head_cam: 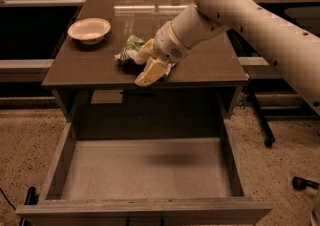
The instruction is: Place green jalapeno chip bag into top drawer
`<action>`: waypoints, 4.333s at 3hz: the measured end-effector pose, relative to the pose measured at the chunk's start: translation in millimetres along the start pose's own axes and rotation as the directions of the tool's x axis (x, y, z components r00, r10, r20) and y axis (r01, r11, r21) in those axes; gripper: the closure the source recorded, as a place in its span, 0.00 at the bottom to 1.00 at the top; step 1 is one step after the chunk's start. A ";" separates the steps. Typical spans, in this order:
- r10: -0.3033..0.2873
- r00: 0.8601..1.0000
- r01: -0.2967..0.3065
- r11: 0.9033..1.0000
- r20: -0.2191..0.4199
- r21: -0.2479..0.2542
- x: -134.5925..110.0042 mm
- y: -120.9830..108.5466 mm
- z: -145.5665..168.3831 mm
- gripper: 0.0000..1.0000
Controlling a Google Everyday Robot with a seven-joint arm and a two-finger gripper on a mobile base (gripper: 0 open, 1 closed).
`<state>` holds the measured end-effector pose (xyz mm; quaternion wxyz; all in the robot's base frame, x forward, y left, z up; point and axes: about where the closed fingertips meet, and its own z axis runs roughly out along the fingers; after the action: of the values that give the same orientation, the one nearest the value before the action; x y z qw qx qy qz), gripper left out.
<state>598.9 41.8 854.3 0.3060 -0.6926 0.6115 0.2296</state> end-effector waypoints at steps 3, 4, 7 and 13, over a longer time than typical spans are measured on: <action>0.031 0.998 -0.031 1.000 -0.047 0.001 14.5 -10.2 3.9 0.00; 0.072 0.994 -0.070 0.997 -0.087 0.023 34.5 -20.1 3.5 0.26; -0.025 0.999 0.026 0.997 0.028 -0.068 8.7 -19.8 15.1 0.97; 0.085 0.996 -0.084 0.990 0.004 -0.115 -34.7 69.9 11.1 1.00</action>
Offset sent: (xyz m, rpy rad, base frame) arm 0.0000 0.0000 0.0000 0.0000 0.0000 0.0000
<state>525.4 69.6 860.5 0.2583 -0.6815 0.6247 0.2803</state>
